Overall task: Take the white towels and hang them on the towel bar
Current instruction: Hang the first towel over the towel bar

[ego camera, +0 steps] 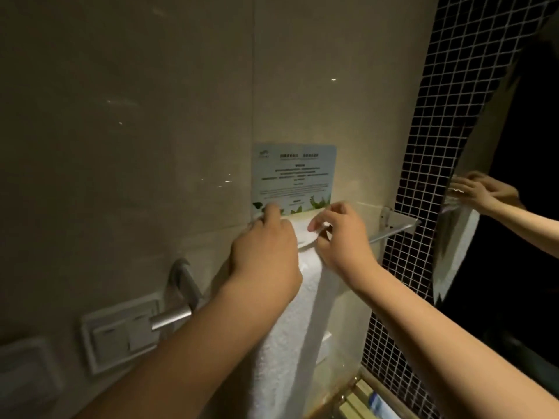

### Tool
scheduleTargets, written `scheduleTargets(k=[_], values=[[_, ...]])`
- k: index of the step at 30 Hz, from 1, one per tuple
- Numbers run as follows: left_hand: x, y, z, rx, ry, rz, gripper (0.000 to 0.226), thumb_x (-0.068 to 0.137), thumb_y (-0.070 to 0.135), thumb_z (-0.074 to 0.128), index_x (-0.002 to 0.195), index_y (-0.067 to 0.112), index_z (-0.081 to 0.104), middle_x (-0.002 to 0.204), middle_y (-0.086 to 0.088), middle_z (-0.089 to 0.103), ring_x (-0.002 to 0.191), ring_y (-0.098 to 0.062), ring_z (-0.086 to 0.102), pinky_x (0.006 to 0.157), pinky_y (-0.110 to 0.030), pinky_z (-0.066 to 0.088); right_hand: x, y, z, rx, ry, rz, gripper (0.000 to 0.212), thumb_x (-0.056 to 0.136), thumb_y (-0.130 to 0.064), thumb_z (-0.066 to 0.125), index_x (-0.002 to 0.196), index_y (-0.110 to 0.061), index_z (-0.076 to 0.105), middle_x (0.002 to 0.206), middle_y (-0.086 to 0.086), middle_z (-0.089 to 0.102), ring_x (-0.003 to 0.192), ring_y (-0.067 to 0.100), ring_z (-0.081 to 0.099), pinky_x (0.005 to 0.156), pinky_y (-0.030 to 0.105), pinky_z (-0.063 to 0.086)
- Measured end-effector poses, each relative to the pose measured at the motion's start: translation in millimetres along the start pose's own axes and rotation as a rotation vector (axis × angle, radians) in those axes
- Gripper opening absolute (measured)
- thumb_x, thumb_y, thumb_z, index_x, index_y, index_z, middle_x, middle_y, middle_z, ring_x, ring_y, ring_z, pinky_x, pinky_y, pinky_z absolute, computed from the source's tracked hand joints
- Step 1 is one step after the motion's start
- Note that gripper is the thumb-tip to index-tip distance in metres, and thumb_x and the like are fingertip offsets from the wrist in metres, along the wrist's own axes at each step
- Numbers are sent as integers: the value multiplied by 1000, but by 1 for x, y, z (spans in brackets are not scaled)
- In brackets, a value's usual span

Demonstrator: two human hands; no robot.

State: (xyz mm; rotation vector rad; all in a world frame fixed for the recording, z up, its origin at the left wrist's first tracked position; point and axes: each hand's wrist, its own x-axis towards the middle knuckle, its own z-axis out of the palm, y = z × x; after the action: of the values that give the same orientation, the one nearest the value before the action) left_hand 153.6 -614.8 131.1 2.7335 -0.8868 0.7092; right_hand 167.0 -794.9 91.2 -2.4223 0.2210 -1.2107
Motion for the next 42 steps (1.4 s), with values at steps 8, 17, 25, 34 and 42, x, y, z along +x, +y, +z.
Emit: scheduleTargets(k=[8,17,25,34,42], values=[[-15,0,9,118,-238,97,42,108,44,23,135,23,47,123,-6,50,104,-26,57,84,-40,50,-24,10,-17,-33,-264,-19,35,81,-20,39,88,-19,73,82,-2,71,82,21,65,81,35,44],[-39,-28,10,-57,-143,151,53,101,59,34,149,39,28,155,3,26,117,-20,55,87,-30,46,-33,12,-17,-21,-268,-4,33,109,-23,29,125,-34,56,63,-12,51,93,11,60,104,42,26],[-28,-32,16,-58,-230,109,45,103,58,26,128,28,48,114,5,61,87,-13,54,69,-30,39,-47,10,-11,-70,-95,74,33,108,-40,31,135,-33,49,128,-7,58,125,13,50,108,43,26],[-25,-29,22,-31,-195,86,50,104,57,20,120,22,53,107,-1,64,87,-21,56,70,-34,40,-133,54,3,587,-302,621,73,77,-70,63,133,-24,51,132,-1,61,123,17,59,99,31,47],[-86,-29,56,-141,447,255,34,85,27,67,117,16,70,110,-12,65,100,-35,59,84,-46,41,-139,47,8,408,-280,436,17,100,-33,61,112,-25,70,105,-6,77,98,7,73,92,41,59]])
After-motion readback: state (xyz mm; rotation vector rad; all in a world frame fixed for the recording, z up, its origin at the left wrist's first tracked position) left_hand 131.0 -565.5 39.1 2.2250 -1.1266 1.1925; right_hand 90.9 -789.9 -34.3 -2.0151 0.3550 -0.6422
